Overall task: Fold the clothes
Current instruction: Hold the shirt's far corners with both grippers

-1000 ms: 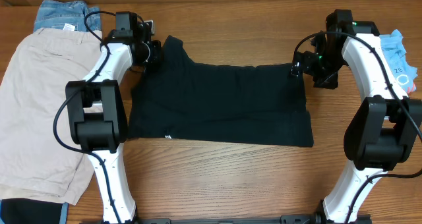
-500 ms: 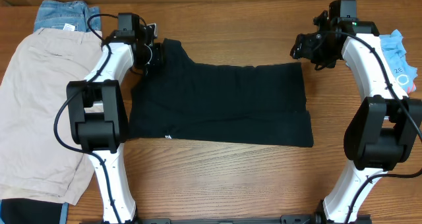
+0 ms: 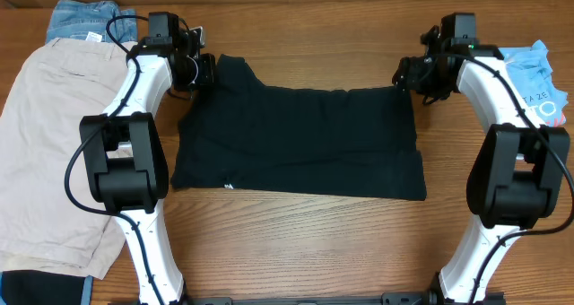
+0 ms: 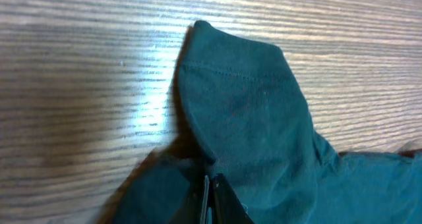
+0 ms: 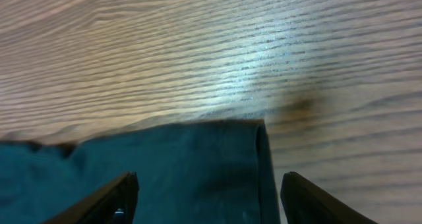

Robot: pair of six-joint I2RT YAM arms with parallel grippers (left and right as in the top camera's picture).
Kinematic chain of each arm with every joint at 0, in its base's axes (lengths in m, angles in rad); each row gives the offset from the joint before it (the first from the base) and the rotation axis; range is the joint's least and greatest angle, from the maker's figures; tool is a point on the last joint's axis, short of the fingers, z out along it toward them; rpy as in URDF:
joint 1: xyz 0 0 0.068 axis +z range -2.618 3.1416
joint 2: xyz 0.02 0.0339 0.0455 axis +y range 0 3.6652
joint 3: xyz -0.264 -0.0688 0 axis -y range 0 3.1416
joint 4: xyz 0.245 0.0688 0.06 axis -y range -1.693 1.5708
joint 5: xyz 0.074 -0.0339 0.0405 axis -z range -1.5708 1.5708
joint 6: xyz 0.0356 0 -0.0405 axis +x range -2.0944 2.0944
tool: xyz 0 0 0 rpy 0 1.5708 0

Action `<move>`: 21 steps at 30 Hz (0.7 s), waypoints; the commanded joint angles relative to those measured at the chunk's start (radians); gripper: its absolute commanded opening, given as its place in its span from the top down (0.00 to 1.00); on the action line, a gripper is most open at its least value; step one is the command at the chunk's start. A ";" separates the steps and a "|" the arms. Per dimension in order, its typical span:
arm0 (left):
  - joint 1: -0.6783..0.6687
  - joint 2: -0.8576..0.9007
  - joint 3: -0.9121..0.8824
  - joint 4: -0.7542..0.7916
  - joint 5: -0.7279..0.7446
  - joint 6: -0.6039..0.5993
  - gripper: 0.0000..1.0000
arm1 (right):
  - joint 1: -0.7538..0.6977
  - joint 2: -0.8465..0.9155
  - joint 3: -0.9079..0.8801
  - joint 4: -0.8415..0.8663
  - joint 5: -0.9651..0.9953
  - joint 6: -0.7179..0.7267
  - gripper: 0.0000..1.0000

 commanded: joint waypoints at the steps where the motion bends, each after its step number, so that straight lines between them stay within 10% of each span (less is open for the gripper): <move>1: 0.002 -0.036 0.026 -0.014 -0.004 -0.015 0.96 | -0.006 0.041 -0.044 0.058 0.008 -0.004 0.31; 10: 0.002 -0.036 0.026 -0.024 -0.004 -0.014 0.96 | -0.006 0.131 -0.049 0.144 0.017 0.000 0.43; 18: 0.002 -0.036 0.026 -0.032 -0.005 -0.014 0.96 | -0.006 0.135 -0.048 0.157 0.017 0.001 0.96; 21: 0.005 -0.036 0.026 -0.037 -0.016 -0.014 0.96 | -0.007 0.135 -0.047 0.157 0.018 0.001 0.96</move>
